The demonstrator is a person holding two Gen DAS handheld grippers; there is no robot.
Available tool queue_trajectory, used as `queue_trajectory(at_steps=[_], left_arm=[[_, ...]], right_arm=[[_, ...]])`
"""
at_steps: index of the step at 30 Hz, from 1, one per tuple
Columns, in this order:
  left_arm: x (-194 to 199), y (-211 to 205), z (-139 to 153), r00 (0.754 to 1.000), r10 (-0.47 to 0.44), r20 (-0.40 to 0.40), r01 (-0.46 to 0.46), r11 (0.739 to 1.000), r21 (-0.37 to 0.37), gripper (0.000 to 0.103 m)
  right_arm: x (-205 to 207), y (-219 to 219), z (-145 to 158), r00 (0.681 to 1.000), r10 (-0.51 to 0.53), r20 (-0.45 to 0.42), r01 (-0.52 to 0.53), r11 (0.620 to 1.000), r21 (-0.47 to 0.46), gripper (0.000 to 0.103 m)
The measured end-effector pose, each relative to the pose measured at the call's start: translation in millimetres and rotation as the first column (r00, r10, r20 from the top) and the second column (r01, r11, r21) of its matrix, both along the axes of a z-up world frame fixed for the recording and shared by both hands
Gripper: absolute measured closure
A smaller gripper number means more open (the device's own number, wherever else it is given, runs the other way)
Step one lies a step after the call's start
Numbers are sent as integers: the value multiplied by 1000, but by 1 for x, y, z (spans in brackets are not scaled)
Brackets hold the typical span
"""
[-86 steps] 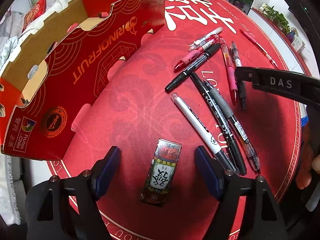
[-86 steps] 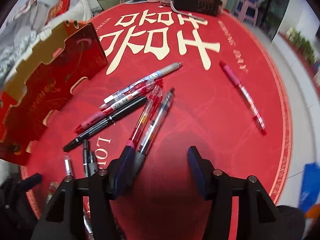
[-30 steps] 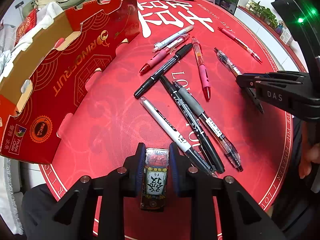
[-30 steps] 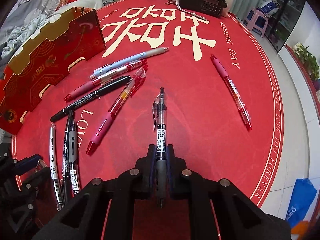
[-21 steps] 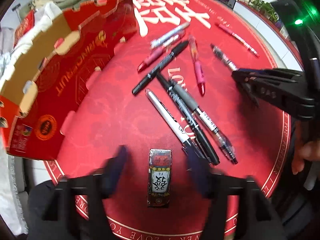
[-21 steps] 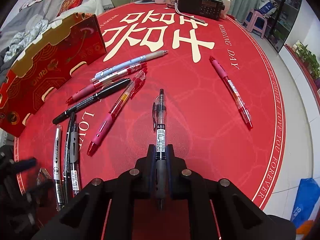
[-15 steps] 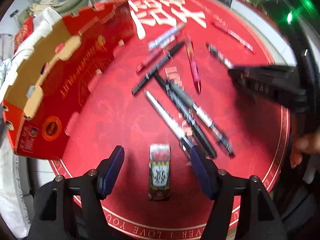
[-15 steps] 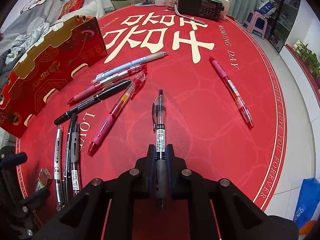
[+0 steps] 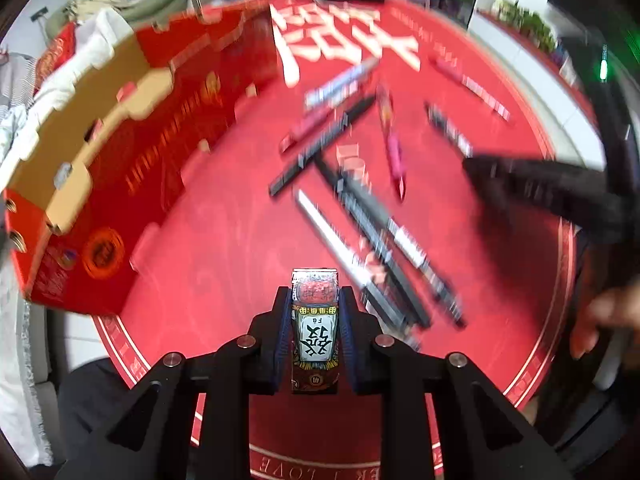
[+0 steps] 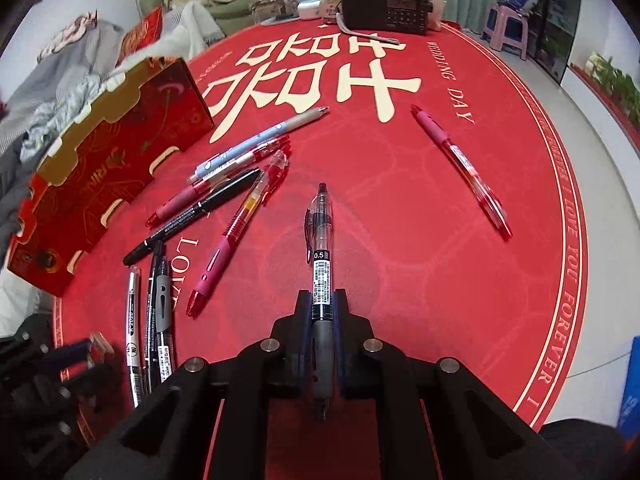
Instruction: Organize rigid objects
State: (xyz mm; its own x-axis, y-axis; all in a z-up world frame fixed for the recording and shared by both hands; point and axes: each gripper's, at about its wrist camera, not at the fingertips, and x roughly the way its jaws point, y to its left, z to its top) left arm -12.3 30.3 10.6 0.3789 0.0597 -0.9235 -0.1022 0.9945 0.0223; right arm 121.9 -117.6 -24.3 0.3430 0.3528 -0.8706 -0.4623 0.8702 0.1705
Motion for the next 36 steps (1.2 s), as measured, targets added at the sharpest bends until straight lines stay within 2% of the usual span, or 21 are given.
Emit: queue_trajectory(at_steps=[3, 9, 16, 19, 22, 27, 36], left_arm=[[3, -2, 12, 999, 4, 45, -4, 1000, 1, 78], [11, -1, 35, 993, 32, 109, -30, 999, -18, 78], [16, 7, 57, 985, 75, 156, -71, 997, -31, 78], [19, 17, 63, 980, 121, 160, -116, 992, -45, 78], [22, 31, 74, 968, 178, 175, -168, 983, -72, 78], [24, 47, 97, 950, 220, 223, -211, 975, -64, 78], [16, 68, 91, 941, 264, 214, -254, 964, -74, 78]], right_arm=[[-1, -7, 8, 1000, -5, -30, 8, 994, 106, 92], [-8, -14, 39, 1000, -2, -22, 7, 973, 231, 92], [-16, -5, 64, 1000, 25, 13, -27, 971, 238, 92], [-18, 1, 76, 999, 39, 29, -45, 970, 239, 92], [-18, 11, 91, 997, 55, 47, -65, 966, 251, 92], [-18, 26, 109, 995, 78, 61, -92, 960, 264, 92], [-27, 57, 124, 987, 137, 89, -154, 960, 233, 92]])
